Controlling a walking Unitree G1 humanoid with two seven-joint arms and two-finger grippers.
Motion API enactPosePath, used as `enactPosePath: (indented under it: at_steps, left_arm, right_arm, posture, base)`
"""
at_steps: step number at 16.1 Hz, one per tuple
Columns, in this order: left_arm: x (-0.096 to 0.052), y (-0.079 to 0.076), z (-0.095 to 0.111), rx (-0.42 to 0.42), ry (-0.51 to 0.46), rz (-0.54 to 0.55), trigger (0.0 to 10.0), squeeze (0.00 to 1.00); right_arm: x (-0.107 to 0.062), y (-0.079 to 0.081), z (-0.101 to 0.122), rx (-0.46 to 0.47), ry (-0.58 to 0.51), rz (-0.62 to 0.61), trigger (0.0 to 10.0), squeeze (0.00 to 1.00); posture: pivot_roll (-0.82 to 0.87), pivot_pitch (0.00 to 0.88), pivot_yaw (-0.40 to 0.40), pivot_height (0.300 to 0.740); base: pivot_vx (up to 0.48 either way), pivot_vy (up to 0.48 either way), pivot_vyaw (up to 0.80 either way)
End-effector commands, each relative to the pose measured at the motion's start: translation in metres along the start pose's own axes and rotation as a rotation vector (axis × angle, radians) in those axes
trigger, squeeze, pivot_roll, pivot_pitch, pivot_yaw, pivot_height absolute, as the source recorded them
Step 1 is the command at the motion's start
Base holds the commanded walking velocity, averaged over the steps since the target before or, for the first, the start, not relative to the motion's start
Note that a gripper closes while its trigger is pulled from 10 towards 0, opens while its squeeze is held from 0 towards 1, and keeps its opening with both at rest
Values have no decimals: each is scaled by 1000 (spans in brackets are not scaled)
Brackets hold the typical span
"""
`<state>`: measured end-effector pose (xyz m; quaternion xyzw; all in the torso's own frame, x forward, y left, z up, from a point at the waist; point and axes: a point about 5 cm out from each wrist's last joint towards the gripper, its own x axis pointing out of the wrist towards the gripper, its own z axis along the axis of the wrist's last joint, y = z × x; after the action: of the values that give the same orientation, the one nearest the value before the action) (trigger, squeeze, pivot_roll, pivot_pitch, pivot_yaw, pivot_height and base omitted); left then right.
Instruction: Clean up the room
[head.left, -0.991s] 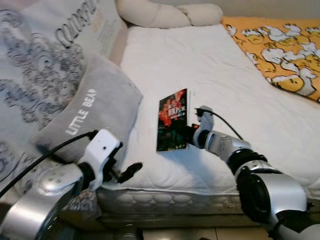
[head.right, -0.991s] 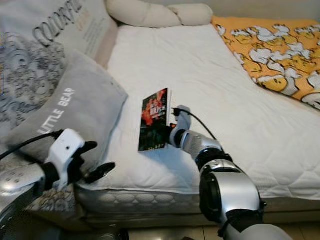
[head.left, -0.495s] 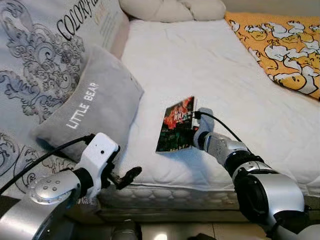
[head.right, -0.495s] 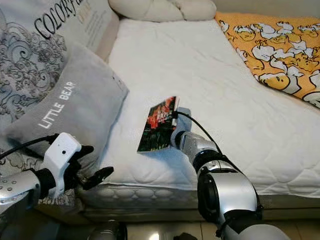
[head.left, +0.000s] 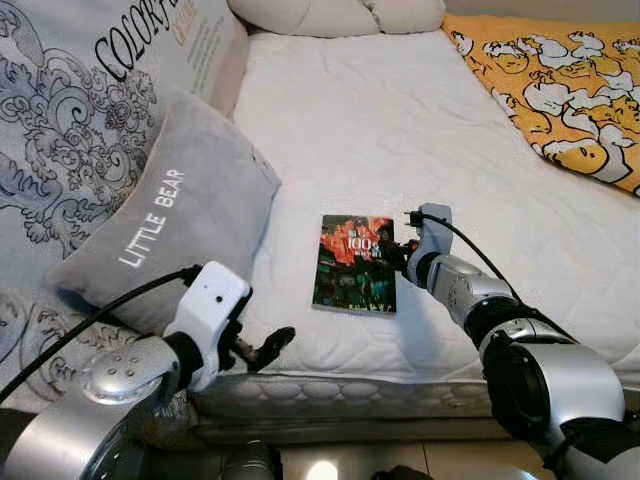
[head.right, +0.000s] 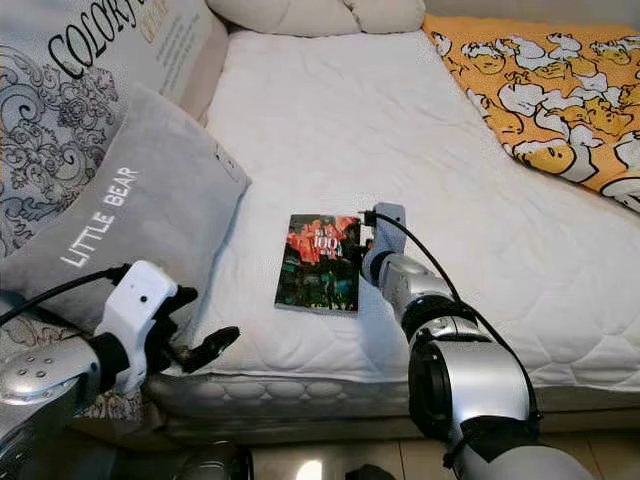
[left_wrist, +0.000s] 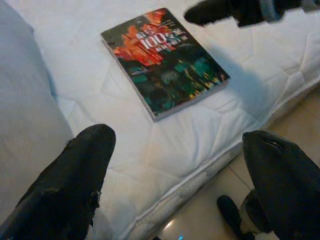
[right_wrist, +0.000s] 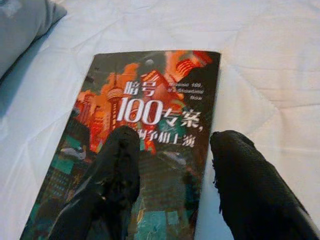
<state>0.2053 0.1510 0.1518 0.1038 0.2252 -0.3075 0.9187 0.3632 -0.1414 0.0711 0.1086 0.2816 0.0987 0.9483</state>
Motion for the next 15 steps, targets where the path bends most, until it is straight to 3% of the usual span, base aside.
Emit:
enactPosePath:
  at_steps: [1, 3, 4, 6, 8, 13, 15]
  left_arm:
    - [5, 2, -6, -2, 9, 27, 10000, 0]
    - [12, 6, -9, -47, -42, 90, 10000, 0]
    - [20, 10, -14, -109, -70, 184, 10000, 0]
    - [33, 21, -18, -184, -141, 317, 10000, 0]
    - [38, 26, -15, -194, -174, 342, 10000, 0]
    - [45, 38, -13, -151, -218, 434, 10000, 0]
    - [46, 44, -14, -139, -229, 476, 10000, 0]
  right_arm:
    - [-3, -9, -2, 17, -10, -10, 10000, 1000]
    - [-5, -15, 1, 113, -56, -9, 10000, 1000]
    - [-8, -22, 5, 145, -102, -8, 10000, 1000]
    - [-18, -40, 2, 30, -188, -25, 10000, 1000]
    - [-29, -46, -4, -17, -233, -41, 10000, 1000]
    - [-61, -41, -10, -219, -364, -143, 10000, 1000]
    - [-76, -33, -18, -157, -407, -178, 10000, 1000]
  posture:
    - [114, 2, -10, 740]
    - [81, 0, -16, 740]
    - [60, 0, -14, 740]
    - [1, 0, 8, 740]
    - [-26, 0, 24, 740]
    - [-41, 0, 22, 740]
    - [-29, 0, 8, 740]
  base:
    - [0, 0, 0]
    - [0, 0, 0]
    - [0, 0, 0]
    - [0, 0, 0]
    - [0, 0, 0]
    - [0, -323, 0]
    - [0, -433, 0]
